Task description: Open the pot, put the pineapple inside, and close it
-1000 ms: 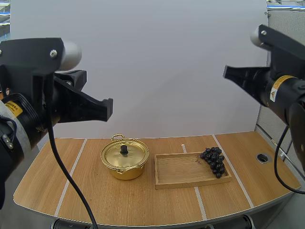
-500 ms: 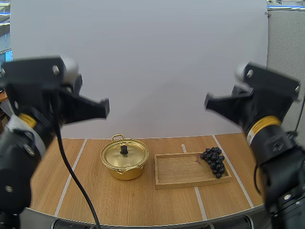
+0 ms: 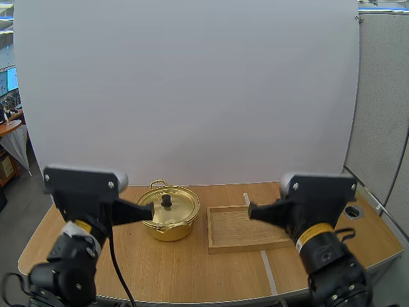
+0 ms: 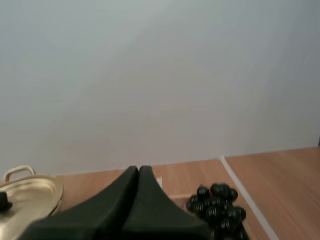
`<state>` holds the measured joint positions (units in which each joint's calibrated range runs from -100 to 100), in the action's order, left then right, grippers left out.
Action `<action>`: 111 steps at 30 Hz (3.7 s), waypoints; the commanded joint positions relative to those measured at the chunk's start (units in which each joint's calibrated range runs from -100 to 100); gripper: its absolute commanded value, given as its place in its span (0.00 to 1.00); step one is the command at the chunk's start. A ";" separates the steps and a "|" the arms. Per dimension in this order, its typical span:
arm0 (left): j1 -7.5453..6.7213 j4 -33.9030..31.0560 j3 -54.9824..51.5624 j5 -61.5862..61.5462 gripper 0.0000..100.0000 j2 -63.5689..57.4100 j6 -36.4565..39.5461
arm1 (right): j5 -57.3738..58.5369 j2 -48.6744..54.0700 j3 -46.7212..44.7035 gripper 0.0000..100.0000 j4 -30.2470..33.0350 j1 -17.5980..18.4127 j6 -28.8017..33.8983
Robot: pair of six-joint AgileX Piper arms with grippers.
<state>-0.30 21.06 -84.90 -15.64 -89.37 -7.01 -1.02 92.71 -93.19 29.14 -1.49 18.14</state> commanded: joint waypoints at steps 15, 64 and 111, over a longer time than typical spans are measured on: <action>0.05 0.87 -15.10 6.43 0.00 -0.30 1.09 | 11.74 0.46 -6.81 0.00 2.95 1.06 -3.73; 0.97 -0.62 -15.10 -8.33 0.00 -0.30 5.43 | 24.84 0.98 -6.81 0.00 -36.62 -0.97 -34.09; 2.24 -5.58 -15.10 -5.44 0.00 -0.30 3.19 | 26.82 6.44 -6.81 0.00 -34.85 -0.96 -34.09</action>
<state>1.93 15.38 -99.92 -23.43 -89.49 -4.04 25.61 93.24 -100.00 -6.49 -2.24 -15.42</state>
